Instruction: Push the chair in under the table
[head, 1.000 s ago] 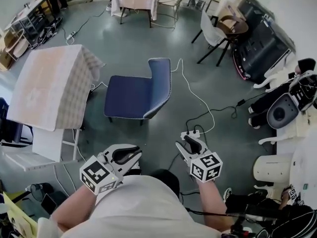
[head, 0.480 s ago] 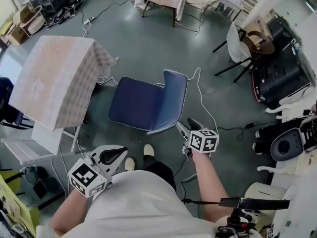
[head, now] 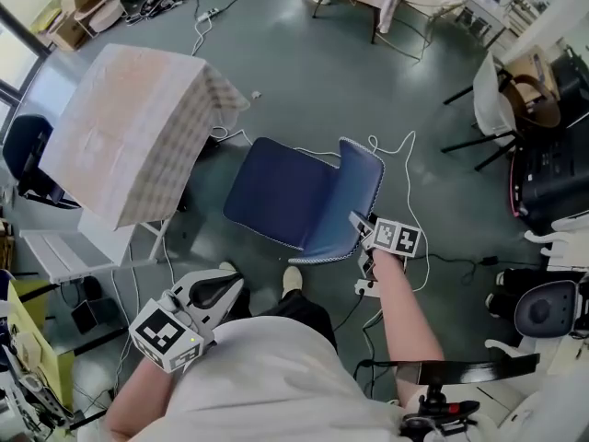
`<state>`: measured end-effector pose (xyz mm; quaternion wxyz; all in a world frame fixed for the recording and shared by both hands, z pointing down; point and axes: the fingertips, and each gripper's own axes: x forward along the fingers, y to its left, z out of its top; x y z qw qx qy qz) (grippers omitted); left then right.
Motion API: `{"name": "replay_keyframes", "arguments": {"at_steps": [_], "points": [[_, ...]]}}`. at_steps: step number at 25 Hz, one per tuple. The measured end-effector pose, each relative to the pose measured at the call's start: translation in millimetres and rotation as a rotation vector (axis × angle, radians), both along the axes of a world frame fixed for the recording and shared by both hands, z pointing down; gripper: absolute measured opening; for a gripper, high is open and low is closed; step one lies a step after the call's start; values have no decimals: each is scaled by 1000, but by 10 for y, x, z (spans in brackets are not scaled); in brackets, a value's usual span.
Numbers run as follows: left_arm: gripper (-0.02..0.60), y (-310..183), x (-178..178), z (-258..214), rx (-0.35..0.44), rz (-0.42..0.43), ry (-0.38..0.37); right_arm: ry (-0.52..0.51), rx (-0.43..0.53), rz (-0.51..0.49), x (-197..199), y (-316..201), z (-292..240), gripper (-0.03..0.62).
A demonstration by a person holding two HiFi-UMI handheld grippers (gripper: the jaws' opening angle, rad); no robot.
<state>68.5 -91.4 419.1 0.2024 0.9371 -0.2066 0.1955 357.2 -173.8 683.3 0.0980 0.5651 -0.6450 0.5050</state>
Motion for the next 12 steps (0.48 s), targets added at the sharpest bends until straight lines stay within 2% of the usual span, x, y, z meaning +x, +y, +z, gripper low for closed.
{"name": "replay_keyframes", "arguments": {"at_steps": [2,5,7,12], "points": [[9,-84,-42,21,-12,-11,0,-16,-30,22,-53,-61,68,275],[9,-215,-101,3,17,-2,17,-15,-69,92,-66,-121,110,168],[9,-291,-181,-22,30,-7,24,-15,-92,108,-109,-125,118,124],[9,-472,-482,-12,27,-31,32,-64,-107,119,-302,-171,100,88]]}}
